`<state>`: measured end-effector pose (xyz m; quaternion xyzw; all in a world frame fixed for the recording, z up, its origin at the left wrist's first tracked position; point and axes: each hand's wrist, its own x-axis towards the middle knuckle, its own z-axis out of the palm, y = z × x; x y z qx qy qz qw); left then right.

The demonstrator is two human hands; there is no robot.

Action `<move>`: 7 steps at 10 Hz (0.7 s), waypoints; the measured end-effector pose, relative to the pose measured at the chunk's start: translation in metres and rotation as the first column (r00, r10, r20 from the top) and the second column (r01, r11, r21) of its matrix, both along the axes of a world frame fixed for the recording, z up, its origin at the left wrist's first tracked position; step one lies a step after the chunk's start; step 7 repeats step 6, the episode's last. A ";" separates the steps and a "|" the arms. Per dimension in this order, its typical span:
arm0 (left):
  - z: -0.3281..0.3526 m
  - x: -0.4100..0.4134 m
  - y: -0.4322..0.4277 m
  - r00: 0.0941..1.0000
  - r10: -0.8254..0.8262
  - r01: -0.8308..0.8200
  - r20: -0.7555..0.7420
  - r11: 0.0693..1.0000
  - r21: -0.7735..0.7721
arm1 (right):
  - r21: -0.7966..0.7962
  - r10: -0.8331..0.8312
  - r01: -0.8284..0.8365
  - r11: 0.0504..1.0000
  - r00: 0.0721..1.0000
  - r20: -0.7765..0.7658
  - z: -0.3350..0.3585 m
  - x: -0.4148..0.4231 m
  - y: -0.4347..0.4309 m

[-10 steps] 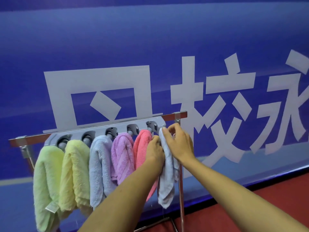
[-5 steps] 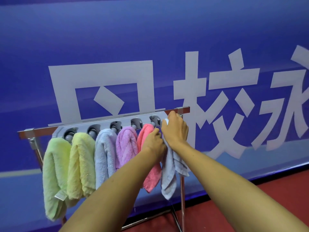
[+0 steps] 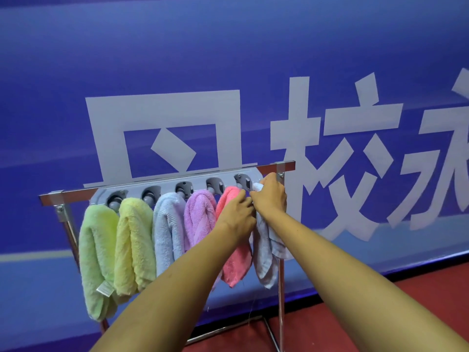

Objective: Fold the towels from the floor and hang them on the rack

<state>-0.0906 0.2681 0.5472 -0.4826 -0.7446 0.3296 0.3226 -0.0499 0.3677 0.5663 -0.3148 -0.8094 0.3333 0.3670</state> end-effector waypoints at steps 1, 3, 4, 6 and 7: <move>0.014 0.005 -0.014 0.990 -0.111 0.110 0.086 0.994 0.024 | -0.018 0.013 -0.012 1.000 0.998 0.059 0.006 0.002 0.001; 0.028 0.008 -0.037 0.962 -0.242 0.234 0.126 0.969 0.074 | 0.097 -0.061 0.045 0.994 0.985 0.163 0.010 0.014 -0.004; 0.038 0.015 -0.046 0.958 -0.251 0.243 0.137 0.967 0.076 | 0.167 -0.064 0.028 0.986 0.976 0.210 0.020 0.030 -0.011; 0.072 0.044 -0.075 0.984 -0.161 0.152 0.074 0.982 0.114 | 0.158 -0.040 0.001 0.987 0.970 0.239 0.044 0.068 -0.027; 0.072 0.044 -0.075 0.984 -0.161 0.152 0.074 0.982 0.114 | 0.158 -0.040 0.001 0.987 0.970 0.239 0.044 0.068 -0.027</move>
